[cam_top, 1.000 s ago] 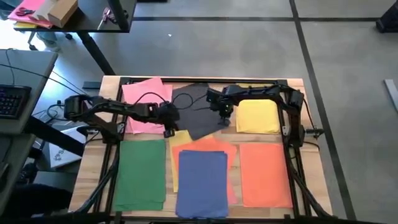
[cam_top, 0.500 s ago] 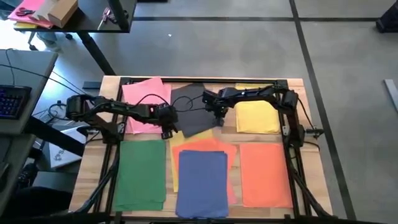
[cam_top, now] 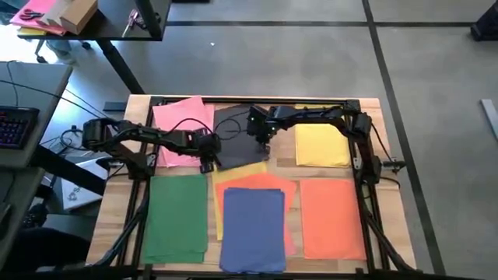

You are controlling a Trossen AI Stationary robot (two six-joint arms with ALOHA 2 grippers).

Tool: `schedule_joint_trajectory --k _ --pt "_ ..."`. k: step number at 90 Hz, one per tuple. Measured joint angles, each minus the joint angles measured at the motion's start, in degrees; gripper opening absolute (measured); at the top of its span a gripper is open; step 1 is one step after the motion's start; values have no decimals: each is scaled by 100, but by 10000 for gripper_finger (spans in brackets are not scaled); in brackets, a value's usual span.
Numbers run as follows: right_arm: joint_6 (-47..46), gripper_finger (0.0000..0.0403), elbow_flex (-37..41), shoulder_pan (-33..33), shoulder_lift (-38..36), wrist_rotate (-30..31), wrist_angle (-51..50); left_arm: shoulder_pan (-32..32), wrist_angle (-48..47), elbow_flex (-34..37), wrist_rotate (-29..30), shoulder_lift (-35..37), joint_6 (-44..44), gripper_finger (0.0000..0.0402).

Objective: Organize paper
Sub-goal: Adjust the stacked colored papers

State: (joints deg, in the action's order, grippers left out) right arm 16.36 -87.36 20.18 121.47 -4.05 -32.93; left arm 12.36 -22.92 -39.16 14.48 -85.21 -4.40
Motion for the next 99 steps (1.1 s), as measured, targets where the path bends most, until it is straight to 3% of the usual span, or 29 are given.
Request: schedule_joint_trajectory --k 11,27,46,64,90,99 --pt "-113 0 3 -2 304 -191 220 -12 4 0 -38 59 165 156" --pt "-368 0 -17 -94 326 315 24 -15 12 0 -39 136 328 156" --pt "-539 0 -28 0 291 525 -873 -15 33 0 -41 176 589 156" --pt "-1018 0 -21 -43 293 263 -1649 -15 53 0 179 180 1025 156" --pt "-1115 0 -340 -46 -17 190 -1744 0 620 0 332 141 1407 156" --pt "-886 0 -467 24 -244 615 -1497 0 727 -2 570 22 1478 156"
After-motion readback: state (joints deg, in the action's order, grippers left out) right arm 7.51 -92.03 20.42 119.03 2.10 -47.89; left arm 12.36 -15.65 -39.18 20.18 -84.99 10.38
